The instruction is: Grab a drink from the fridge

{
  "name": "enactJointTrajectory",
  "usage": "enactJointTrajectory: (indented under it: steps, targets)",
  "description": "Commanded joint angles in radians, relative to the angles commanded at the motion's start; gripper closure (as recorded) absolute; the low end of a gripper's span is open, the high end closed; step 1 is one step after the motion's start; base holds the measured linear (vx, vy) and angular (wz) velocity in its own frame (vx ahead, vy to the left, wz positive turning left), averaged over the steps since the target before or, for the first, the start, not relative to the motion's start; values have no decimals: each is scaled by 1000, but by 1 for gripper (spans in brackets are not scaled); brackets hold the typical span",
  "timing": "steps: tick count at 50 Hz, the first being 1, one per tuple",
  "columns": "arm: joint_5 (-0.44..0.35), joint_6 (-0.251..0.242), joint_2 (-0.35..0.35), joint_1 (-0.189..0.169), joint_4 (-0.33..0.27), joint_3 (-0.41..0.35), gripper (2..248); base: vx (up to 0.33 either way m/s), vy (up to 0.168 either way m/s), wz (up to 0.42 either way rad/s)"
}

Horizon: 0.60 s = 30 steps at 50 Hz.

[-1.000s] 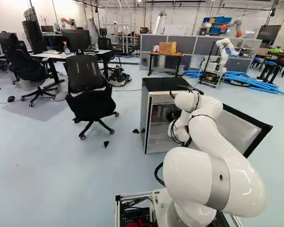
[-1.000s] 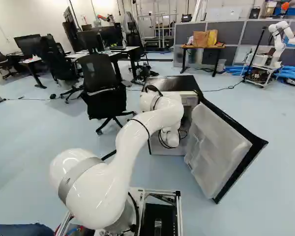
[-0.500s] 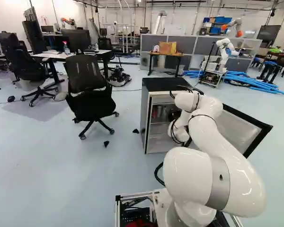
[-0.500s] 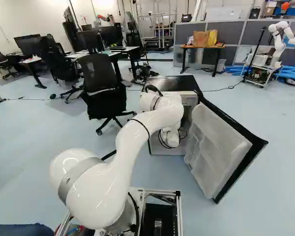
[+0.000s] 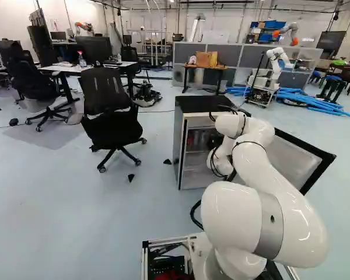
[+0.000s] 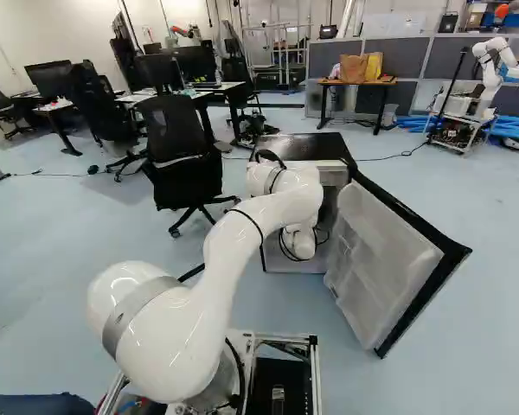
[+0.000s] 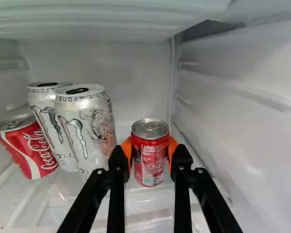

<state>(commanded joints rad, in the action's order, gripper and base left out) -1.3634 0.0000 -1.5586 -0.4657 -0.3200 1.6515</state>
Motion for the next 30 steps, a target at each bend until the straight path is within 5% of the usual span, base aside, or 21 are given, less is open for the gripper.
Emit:
enactJointTrajectory:
  steps: [30]
  targets:
    - [0,0,117,-17,0,-169,157,0,0,0]
